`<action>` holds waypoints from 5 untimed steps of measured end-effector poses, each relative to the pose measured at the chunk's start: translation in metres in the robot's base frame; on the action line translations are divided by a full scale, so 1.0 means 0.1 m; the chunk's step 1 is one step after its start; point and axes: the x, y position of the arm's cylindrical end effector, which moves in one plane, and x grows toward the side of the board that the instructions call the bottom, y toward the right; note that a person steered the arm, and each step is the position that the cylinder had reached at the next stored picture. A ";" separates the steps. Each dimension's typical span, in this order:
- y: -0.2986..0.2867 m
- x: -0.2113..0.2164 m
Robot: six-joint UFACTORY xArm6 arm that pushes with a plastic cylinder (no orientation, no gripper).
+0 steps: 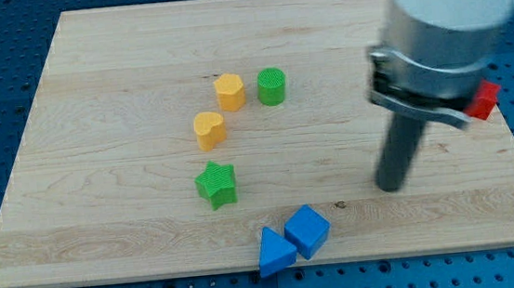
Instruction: Move the blue cube to the bottom of the green star
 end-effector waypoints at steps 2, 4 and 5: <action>0.33 0.55; -0.14 0.55; -0.22 0.56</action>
